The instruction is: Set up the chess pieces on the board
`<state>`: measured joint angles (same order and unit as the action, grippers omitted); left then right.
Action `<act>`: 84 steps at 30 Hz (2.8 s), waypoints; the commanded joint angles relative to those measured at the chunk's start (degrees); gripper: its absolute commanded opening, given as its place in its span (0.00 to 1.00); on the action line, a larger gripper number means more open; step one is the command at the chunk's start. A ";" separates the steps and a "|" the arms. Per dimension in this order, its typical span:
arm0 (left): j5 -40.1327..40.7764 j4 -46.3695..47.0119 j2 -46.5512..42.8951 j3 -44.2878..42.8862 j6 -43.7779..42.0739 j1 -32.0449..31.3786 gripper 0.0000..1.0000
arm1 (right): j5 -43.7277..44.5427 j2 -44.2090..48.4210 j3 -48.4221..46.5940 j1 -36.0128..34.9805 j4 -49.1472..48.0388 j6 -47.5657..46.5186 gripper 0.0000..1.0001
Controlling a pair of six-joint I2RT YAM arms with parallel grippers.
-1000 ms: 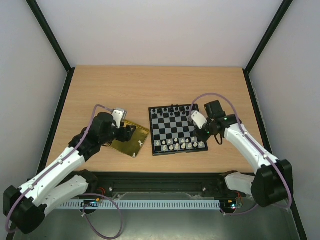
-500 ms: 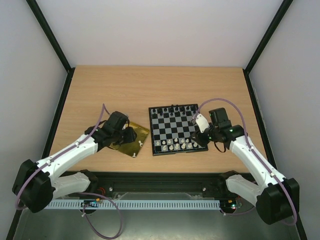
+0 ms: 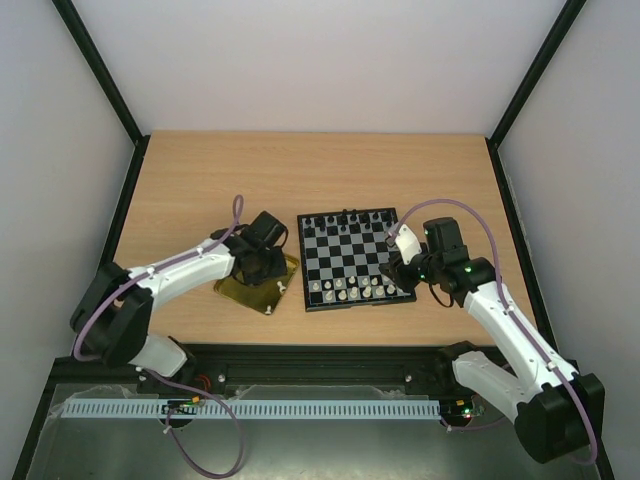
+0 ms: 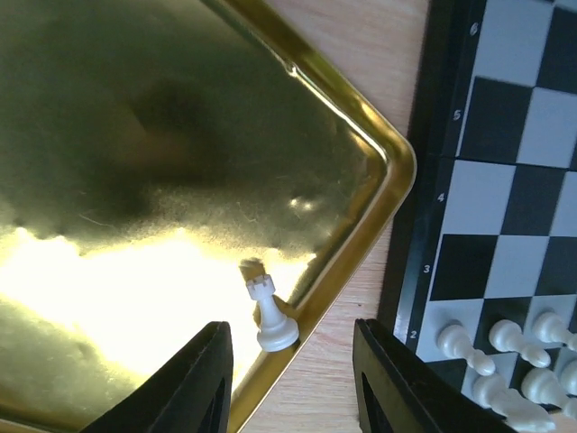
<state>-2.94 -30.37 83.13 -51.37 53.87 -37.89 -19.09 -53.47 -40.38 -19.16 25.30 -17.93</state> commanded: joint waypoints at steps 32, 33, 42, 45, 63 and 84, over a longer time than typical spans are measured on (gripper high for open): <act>0.88 -8.22 12.33 -1.17 -9.45 -2.45 0.22 | -0.75 1.71 1.62 -0.18 0.01 -0.96 0.38; 0.99 -8.46 12.29 -0.92 -9.90 -2.45 0.22 | -0.77 1.73 1.69 -0.18 0.02 -0.96 0.38; 0.36 -8.43 10.91 0.92 -11.29 -2.41 0.23 | -0.70 1.53 1.71 -0.20 0.10 -1.06 0.38; 0.05 -7.84 11.06 1.05 -12.44 -2.54 0.20 | -0.77 1.44 1.71 -0.20 0.16 -1.05 0.38; 2.06 -2.23 5.91 0.56 -23.46 -3.68 0.07 | -1.91 -0.19 -0.40 -0.19 0.00 0.41 0.36; -8.68 33.39 -21.38 13.70 -34.24 -8.86 0.07 | -24.63 -33.58 -36.45 -10.99 16.58 9.94 0.38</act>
<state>-10.31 -3.18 63.40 -39.20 21.93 -46.35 -40.07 -84.07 -73.19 -27.35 36.38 -10.48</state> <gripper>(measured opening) 0.153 0.375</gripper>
